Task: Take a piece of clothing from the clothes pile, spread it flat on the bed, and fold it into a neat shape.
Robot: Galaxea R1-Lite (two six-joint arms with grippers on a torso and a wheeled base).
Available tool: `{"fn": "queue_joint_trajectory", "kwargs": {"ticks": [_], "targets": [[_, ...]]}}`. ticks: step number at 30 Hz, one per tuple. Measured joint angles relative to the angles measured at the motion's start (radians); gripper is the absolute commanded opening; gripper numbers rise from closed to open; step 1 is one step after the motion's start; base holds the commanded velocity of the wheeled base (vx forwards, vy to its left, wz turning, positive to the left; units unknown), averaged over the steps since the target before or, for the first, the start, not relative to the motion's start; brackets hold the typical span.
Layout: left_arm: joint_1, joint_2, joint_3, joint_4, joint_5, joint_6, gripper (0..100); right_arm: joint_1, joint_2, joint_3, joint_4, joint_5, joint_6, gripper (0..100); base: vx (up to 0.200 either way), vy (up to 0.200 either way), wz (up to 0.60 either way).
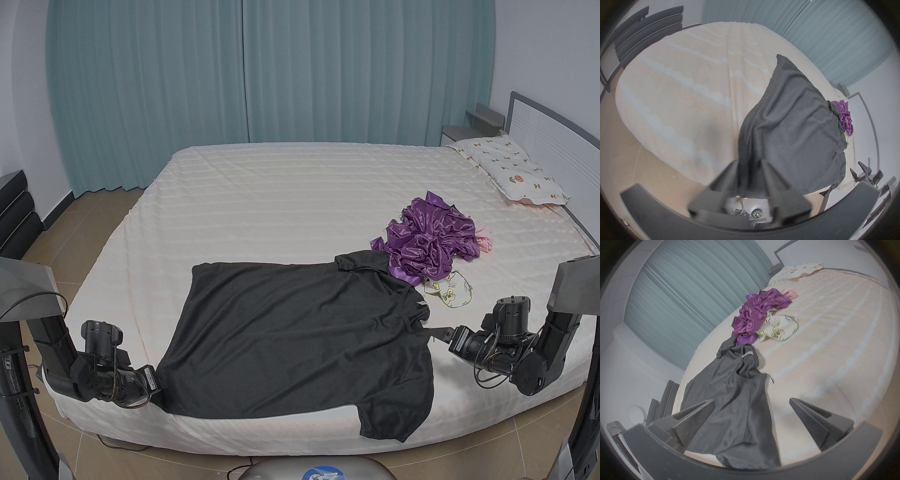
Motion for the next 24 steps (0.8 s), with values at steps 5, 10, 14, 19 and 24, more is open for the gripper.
{"fn": "queue_joint_trajectory", "kwargs": {"ticks": [5, 10, 14, 19, 24], "targets": [[-0.006, -0.002, 0.013, 0.002, 0.06, 0.034, 0, 0.029, 0.009, 0.061, -0.003, 0.036, -0.05, 100, 0.0, 0.0, 0.0], [-0.005, -0.011, 0.013, 0.008, 0.12, 0.038, 0, 0.078, 0.038, 0.094, -0.004, 0.043, -0.098, 100, 0.0, 0.0, 0.0], [0.0, -0.016, 0.009, 0.011, 0.127, 0.037, 0, 0.108, 0.061, 0.096, -0.004, 0.041, -0.103, 100, 0.0, 0.0, 0.0], [0.007, -0.019, 0.006, 0.011, 0.128, 0.036, 0, 0.142, 0.101, 0.076, -0.004, 0.034, -0.112, 0, 0.0, 0.0, 0.0], [0.012, -0.02, 0.004, 0.013, 0.128, 0.037, 0, 0.151, 0.139, 0.057, -0.003, 0.023, -0.146, 0, 0.0, 0.0, 0.0]]}}
